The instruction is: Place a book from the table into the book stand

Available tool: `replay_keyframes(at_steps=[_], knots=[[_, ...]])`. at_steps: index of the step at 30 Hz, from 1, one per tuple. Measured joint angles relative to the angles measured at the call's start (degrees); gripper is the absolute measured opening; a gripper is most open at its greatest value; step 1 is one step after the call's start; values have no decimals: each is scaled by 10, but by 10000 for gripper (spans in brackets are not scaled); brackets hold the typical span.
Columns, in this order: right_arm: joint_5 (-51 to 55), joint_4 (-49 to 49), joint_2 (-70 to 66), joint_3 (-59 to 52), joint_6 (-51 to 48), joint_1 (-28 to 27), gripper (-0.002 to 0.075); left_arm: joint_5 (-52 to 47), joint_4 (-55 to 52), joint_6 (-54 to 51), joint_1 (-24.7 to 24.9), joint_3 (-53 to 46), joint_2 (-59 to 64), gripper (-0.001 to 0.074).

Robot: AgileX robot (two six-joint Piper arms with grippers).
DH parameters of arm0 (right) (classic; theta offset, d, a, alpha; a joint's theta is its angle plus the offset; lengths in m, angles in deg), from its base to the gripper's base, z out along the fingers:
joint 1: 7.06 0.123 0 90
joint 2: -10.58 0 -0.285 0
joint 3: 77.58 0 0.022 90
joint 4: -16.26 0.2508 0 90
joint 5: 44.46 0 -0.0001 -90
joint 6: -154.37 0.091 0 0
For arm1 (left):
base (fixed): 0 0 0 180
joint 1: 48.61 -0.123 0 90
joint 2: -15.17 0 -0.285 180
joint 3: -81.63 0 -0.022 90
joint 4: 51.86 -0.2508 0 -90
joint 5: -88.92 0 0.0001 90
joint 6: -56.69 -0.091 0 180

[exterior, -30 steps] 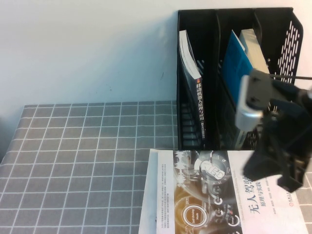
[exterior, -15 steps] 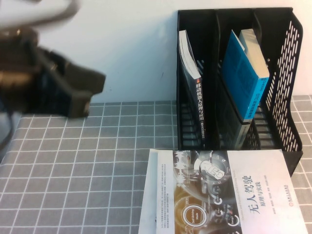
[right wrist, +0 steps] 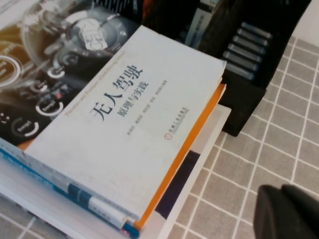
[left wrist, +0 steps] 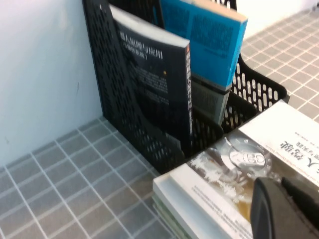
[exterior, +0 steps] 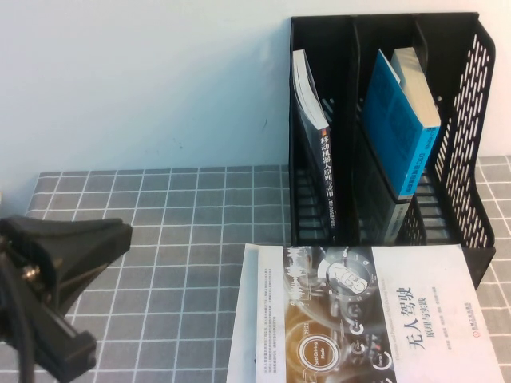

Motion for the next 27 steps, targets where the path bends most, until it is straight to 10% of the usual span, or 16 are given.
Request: replay_keyframes(at_steps=[27], knots=[[-1, 7, 194, -55, 20, 0, -4, 89, 55, -58, 0, -78, -35, 1]])
